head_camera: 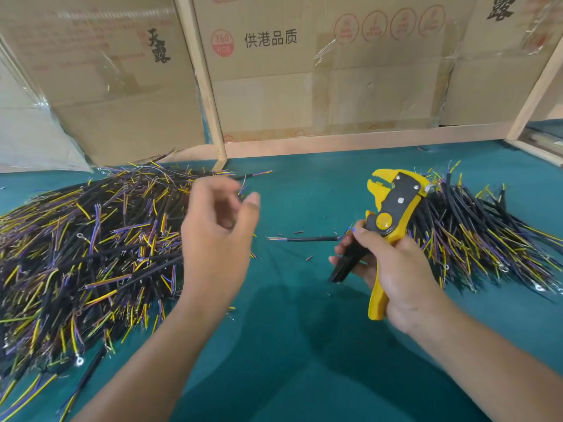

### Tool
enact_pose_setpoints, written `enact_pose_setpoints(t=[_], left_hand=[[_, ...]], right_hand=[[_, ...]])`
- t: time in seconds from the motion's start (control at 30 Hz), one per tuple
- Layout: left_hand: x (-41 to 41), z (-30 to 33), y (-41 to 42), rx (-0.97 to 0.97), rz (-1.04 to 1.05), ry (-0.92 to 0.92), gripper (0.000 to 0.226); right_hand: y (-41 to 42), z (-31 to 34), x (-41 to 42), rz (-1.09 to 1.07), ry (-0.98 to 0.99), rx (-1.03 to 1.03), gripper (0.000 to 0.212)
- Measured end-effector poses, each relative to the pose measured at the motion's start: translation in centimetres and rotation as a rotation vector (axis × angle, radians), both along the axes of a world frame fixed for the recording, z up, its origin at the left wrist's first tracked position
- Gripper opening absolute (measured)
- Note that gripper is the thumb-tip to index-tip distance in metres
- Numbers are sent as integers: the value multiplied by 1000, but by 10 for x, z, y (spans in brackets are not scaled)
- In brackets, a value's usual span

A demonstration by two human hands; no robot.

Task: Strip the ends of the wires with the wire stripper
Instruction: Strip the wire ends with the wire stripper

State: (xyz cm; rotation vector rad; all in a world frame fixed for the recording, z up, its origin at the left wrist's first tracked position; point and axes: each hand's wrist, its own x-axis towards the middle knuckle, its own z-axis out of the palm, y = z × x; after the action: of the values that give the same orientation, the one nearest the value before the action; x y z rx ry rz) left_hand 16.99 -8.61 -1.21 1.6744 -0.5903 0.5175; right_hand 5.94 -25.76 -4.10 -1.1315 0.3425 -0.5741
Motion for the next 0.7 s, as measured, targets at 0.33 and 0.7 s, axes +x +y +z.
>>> enact_pose_setpoints(t=[0.33,0.7], left_hand=[[-16,-13,-6,532,-587,142,51],[-9,-3,3,585,-597,82,15]], right_hand=[[8,0,-7,139,-104,-297,17],[5,-2,-7,107,-88,-341,16]])
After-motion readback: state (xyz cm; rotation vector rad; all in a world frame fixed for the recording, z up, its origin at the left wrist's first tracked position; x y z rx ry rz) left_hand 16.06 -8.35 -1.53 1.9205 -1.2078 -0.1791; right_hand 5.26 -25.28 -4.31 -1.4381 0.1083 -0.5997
